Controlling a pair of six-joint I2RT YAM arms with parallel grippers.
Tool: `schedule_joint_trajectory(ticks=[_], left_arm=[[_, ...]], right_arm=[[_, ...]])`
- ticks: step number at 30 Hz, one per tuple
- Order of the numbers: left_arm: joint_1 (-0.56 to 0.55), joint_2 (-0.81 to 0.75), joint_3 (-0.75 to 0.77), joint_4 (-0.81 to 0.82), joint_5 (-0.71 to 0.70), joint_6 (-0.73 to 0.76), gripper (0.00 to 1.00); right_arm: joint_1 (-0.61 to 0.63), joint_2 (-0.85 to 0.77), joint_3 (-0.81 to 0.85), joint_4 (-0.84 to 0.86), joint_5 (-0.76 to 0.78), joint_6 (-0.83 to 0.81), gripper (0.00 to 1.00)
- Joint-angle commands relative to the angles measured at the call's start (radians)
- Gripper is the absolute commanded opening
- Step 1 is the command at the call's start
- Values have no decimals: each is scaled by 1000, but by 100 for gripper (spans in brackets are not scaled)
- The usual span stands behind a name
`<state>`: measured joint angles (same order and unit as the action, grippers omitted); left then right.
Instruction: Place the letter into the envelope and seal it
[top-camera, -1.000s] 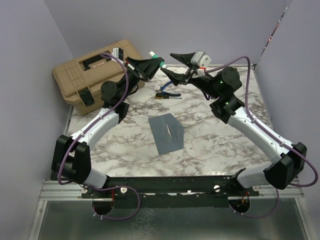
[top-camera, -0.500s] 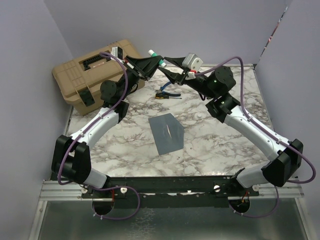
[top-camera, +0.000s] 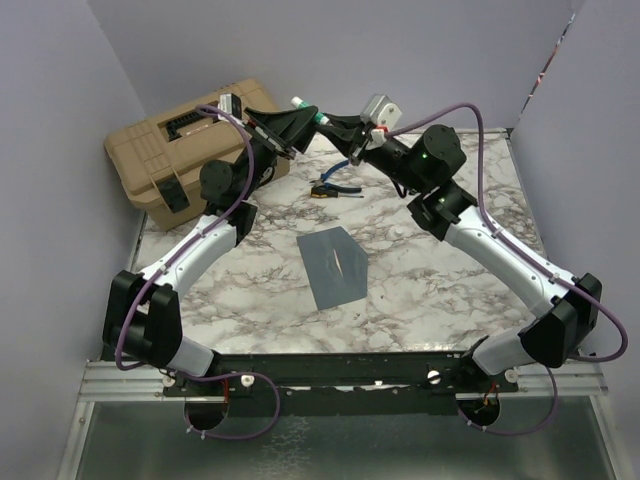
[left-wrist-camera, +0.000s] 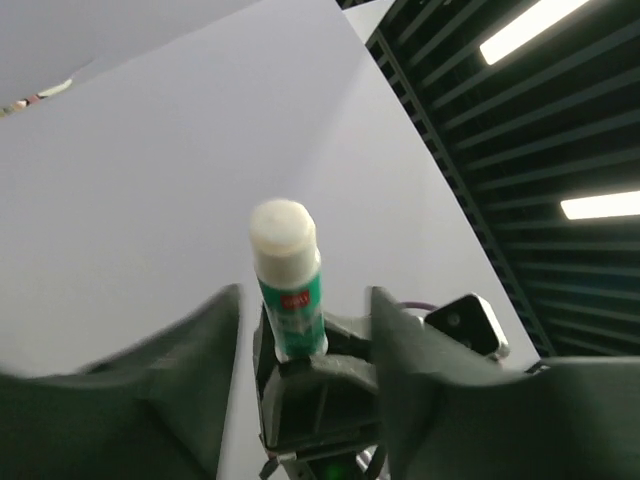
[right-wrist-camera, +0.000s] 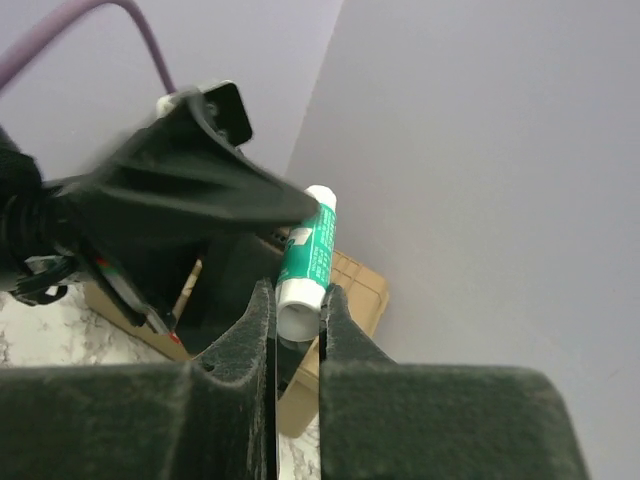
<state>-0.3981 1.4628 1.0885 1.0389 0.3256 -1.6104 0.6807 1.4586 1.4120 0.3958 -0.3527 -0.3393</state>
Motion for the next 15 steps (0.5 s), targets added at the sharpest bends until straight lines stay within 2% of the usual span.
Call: schedule_joint_trajectory(ticks=[1, 5, 9, 12, 15], left_arm=[[11, -58, -34, 10, -1, 41, 67], [54, -97, -65, -34, 1, 90, 82], [108, -99, -56, -48, 85, 101, 95], [161, -82, -19, -61, 205, 88, 97], [191, -83, -8, -151, 286, 98, 97]], right_arm=[[-1, -8, 78, -97, 74, 75, 0], [-2, -32, 85, -165, 33, 127, 0], [-11, -47, 106, -253, -40, 192, 0], [-43, -47, 123, -319, -133, 247, 1], [-101, -37, 125, -321, -237, 326, 0]])
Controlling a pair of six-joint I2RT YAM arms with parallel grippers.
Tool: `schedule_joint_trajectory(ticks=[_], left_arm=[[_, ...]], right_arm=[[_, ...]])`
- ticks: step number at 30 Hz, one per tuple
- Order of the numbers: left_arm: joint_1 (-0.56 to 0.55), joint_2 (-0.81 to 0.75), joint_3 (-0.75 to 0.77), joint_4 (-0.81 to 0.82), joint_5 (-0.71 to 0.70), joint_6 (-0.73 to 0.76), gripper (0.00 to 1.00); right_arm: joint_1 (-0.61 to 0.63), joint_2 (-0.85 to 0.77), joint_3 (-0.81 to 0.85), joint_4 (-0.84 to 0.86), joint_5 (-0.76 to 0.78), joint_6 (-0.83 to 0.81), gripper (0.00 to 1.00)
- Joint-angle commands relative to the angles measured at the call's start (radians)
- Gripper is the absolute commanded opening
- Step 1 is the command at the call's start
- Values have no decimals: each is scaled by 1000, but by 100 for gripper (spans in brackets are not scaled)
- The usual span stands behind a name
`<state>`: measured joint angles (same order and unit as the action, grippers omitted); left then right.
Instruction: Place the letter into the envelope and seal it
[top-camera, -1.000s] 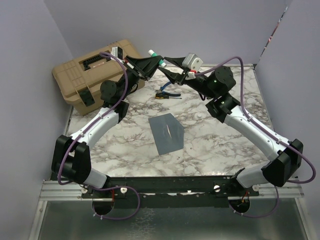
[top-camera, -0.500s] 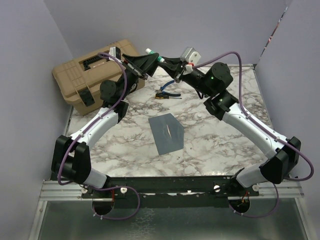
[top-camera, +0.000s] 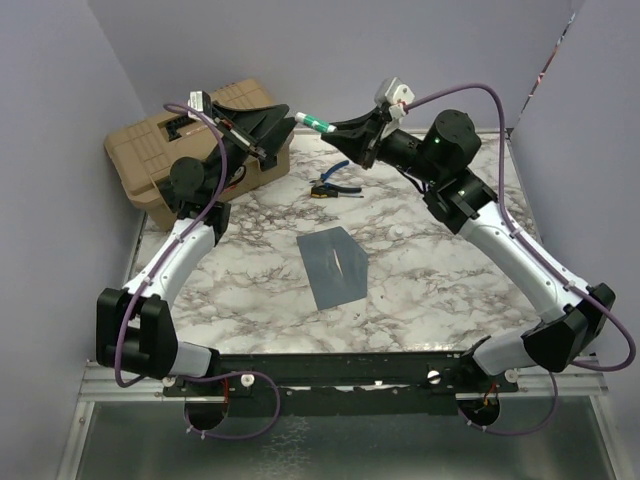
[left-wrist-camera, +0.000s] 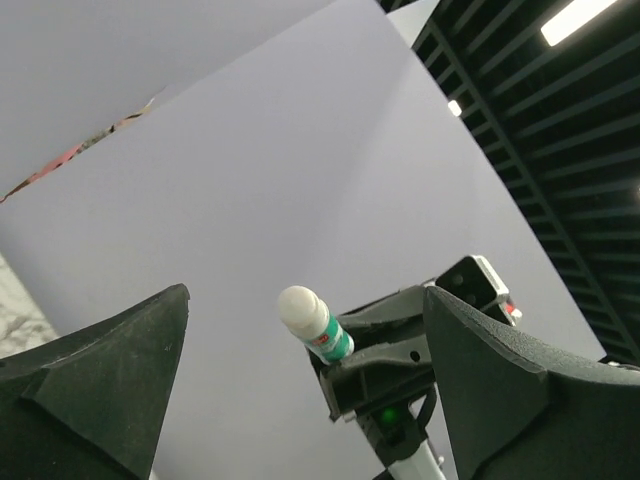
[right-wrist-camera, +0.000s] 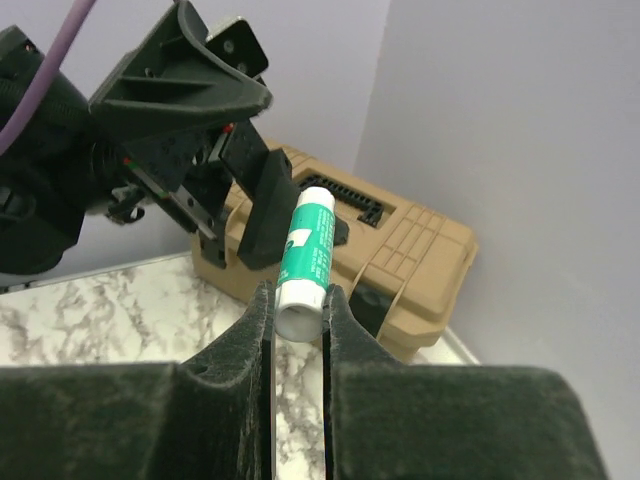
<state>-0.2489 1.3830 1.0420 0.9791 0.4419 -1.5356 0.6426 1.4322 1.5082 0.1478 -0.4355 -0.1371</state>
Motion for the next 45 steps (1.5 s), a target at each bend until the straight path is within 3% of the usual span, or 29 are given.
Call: schedule_joint_trajectory(ticks=[1, 5, 12, 25, 35, 43, 45], left_arm=[[49, -8, 29, -100, 182, 23, 97], [72, 14, 60, -112, 274, -29, 97], [63, 52, 104, -115, 361, -90, 95], [51, 60, 95, -115, 412, -129, 51], [38, 62, 82, -115, 435, -127, 33], [33, 52, 63, -115, 455, -119, 39], [34, 50, 60, -115, 456, -117, 37]], right_arm=[[-95, -4, 33, -63, -202, 164, 0], [-157, 42, 73, -53, -371, 251, 0], [-169, 116, 145, -88, -523, 285, 1], [-169, 190, 205, -118, -614, 258, 0], [-170, 197, 203, -126, -633, 224, 0], [-172, 204, 207, -137, -618, 215, 0], [-173, 204, 208, -141, -620, 213, 0]])
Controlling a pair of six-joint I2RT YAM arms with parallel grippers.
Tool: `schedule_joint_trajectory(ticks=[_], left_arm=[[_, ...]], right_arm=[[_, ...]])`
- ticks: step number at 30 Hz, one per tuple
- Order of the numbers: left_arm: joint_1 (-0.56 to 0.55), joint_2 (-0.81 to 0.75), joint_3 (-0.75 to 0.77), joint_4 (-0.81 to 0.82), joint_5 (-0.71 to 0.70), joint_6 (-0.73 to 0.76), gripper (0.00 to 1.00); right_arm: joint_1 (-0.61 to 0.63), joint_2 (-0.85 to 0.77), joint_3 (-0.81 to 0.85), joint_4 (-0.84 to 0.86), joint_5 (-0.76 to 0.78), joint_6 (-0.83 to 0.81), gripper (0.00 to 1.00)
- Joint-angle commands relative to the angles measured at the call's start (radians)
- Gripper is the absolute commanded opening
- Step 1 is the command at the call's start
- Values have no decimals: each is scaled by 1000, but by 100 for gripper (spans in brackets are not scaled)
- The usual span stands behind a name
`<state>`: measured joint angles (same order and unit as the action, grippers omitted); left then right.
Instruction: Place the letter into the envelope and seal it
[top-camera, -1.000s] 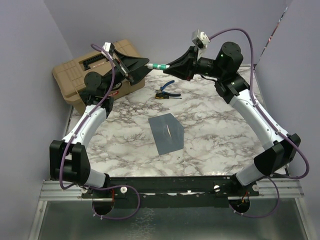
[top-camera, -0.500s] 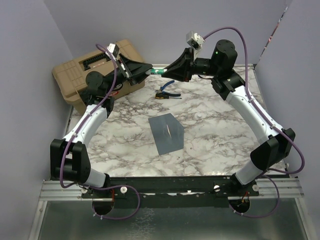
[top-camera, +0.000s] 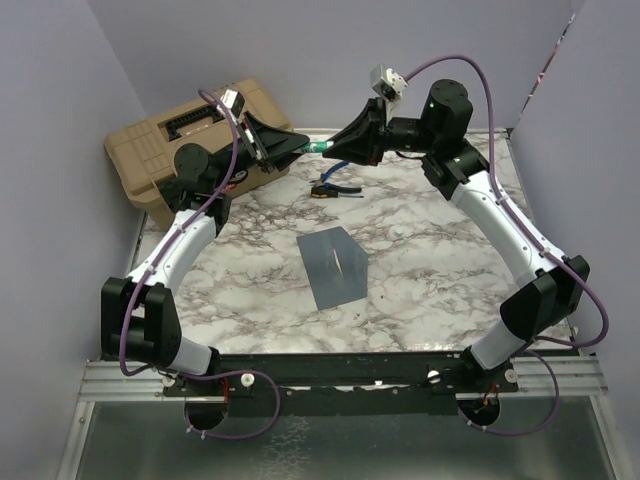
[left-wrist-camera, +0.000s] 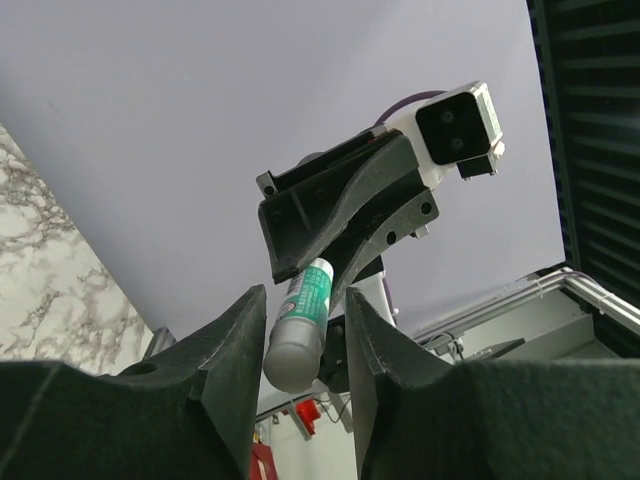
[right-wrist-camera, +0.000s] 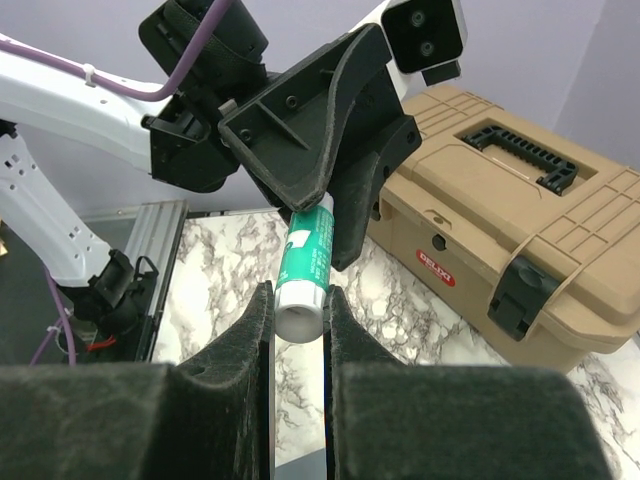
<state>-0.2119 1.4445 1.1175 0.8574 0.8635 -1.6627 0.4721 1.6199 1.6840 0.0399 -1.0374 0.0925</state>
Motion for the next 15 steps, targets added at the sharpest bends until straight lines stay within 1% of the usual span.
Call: schedule_joint_trajectory(ticks=[1, 4, 6, 8, 9, 10, 11, 12, 13, 14, 15], left_arm=[[-3, -12, -17, 6, 34, 11, 35], [-5, -15, -14, 7, 34, 13, 26], [-4, -15, -9, 6, 36, 15, 15], [-4, -16, -8, 6, 36, 17, 1], [-3, -16, -8, 6, 35, 15, 0], [-5, -16, -8, 6, 32, 14, 0], [-5, -17, -7, 6, 27, 12, 0], [-6, -17, -7, 6, 19, 7, 0], [-7, -18, -5, 6, 14, 3, 0], [-8, -18, -3, 6, 5, -3, 0], [-10, -18, -3, 6, -3, -7, 0]], right_arm=[[-4, 16, 33, -36, -14, -18, 0], [-7, 15, 32, -38, -8, -20, 0], [-7, 15, 31, -38, -8, -20, 0], [-7, 13, 30, -31, -2, -12, 0], [-7, 10, 22, -14, 7, 1, 1], [-7, 4, 2, 14, 14, 20, 9], [-7, -7, -24, 73, 16, 35, 24], [-7, -22, -63, 138, 14, 46, 42], [-6, -40, -111, 227, 14, 66, 51], [-6, -57, -163, 313, 21, 89, 56], [-5, -70, -203, 390, 28, 106, 59]])
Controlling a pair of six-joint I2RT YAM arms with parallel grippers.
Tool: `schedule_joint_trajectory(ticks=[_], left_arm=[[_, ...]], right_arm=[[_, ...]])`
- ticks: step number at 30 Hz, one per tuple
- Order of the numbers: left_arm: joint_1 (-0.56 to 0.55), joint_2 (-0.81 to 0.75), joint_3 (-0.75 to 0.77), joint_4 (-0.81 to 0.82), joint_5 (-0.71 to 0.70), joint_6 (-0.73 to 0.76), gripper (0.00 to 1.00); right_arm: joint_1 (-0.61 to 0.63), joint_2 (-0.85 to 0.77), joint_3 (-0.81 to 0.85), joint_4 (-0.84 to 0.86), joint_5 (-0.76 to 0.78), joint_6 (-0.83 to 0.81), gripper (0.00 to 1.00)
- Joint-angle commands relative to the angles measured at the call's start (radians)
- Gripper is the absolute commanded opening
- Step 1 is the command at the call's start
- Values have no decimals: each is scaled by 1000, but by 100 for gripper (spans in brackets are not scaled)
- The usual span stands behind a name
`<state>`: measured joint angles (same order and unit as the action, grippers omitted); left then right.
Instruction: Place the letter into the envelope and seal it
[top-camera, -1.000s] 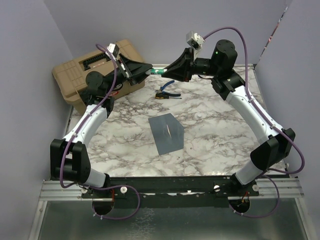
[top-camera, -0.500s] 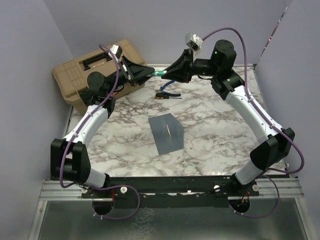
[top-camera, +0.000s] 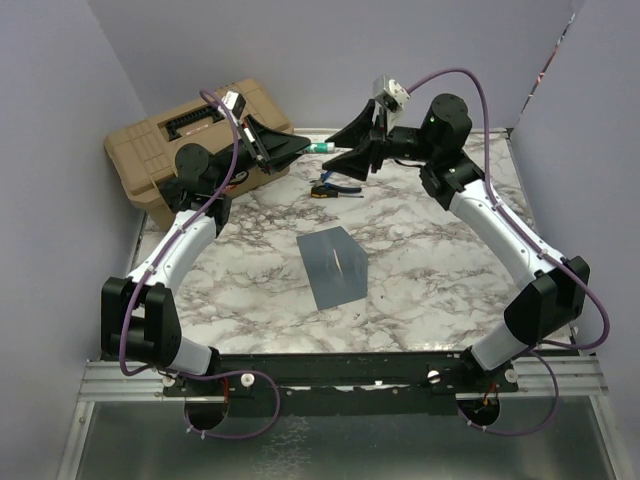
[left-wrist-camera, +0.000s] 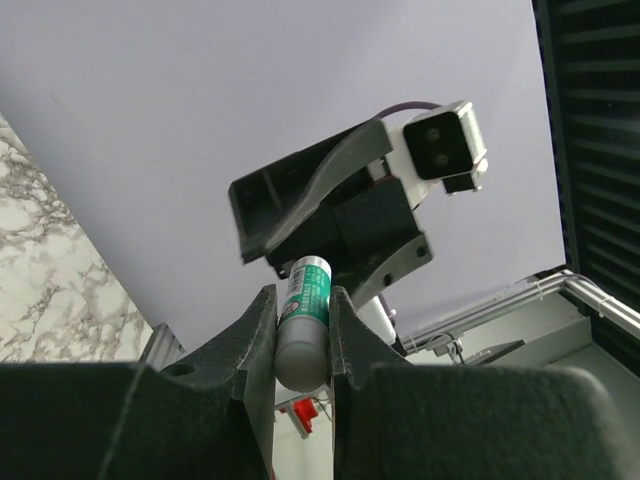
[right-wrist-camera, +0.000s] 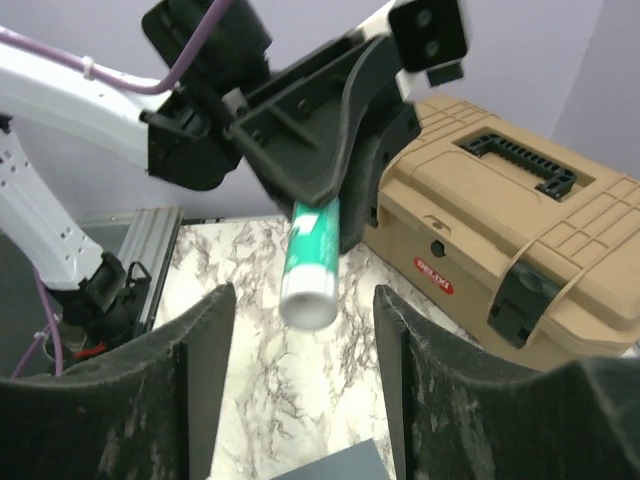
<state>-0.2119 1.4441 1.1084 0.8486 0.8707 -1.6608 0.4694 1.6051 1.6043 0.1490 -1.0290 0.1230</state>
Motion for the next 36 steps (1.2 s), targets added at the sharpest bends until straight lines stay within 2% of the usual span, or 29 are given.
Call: schedule_joint_trajectory(ticks=[1, 6, 12, 27, 36], left_arm=[[-13, -17, 6, 15, -16, -14, 0], [-18, -16, -1, 25, -42, -51, 0], [-29, -7, -10, 64, -62, -90, 0], [-39, 27, 8, 130, -73, -123, 0], [-48, 43, 28, 156, -81, -133, 0]], right_arm=[[-1, -62, -148, 332, 26, 88, 60], [11, -47, -167, 454, 46, 96, 63], [19, 11, -189, 729, 41, 211, 63], [34, 104, -101, 801, 5, 259, 56], [44, 122, -85, 783, 7, 248, 53]])
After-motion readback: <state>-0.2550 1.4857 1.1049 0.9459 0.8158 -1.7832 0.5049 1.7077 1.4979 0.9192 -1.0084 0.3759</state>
